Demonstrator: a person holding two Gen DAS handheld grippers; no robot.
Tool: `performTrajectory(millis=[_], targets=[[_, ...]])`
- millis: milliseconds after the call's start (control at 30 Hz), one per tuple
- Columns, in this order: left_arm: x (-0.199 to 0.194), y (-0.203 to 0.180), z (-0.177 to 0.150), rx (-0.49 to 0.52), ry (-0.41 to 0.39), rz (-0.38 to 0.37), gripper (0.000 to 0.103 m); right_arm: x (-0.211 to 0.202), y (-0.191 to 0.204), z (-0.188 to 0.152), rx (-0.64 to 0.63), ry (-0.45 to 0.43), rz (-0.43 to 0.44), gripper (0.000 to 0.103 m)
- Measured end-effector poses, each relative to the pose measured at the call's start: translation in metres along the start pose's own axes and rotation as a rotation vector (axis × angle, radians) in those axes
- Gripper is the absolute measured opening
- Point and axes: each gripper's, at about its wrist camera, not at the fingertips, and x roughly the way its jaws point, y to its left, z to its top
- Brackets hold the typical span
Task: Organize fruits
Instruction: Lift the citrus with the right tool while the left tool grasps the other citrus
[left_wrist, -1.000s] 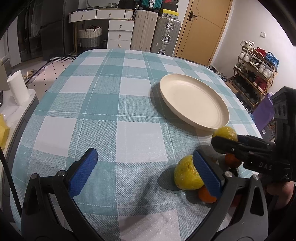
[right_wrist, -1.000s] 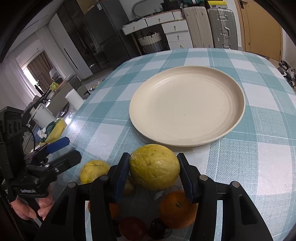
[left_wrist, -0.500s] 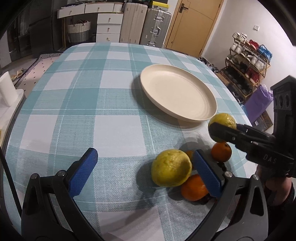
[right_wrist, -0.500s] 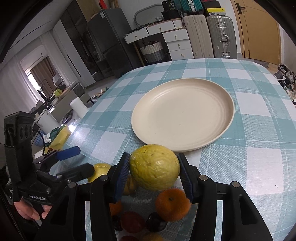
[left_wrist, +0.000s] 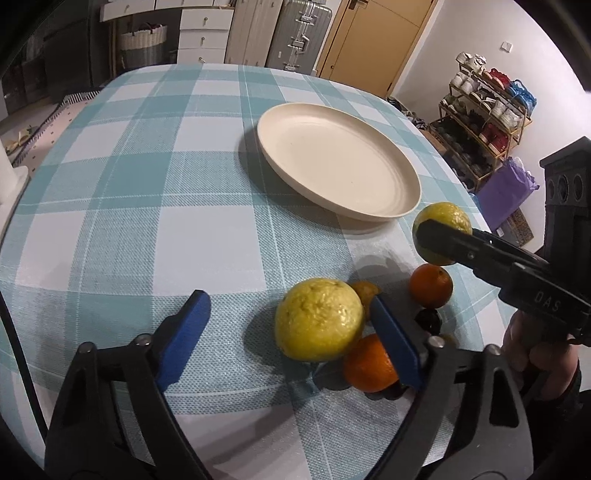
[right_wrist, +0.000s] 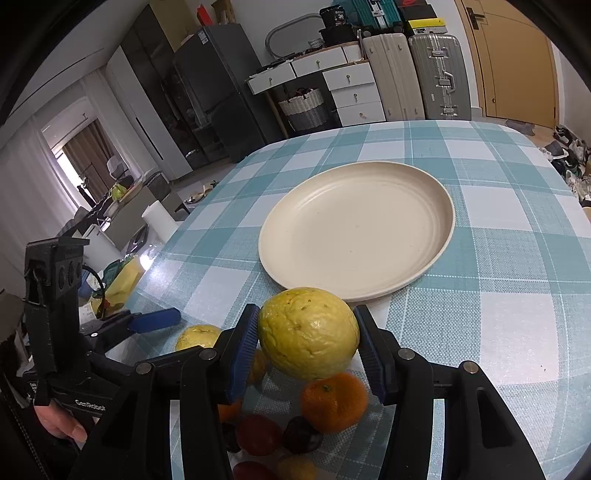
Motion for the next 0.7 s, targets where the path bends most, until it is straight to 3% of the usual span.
performTrajectory(millis=[100,167,300,700], targets=[[0.002,0.001,0.0,-0.019,0.015,-0.05,0.076,-0.001,0.0,0.0,0.002,-0.001,0.0,0.052],[0.002,0.003,0.0,-0.034,0.021,-0.082,0.063,-0.003,0.0,-0.001,0.001,-0.005,0.001,0.052],[0.002,0.004,0.001,-0.042,0.022,-0.137,0.047,-0.006,0.002,-0.001,-0.002,-0.012,0.004,0.052],[0.0,0.016,0.0,-0.09,0.031,-0.193,0.047,-0.008,0.001,-0.001,0.007,-0.016,-0.007,0.053]])
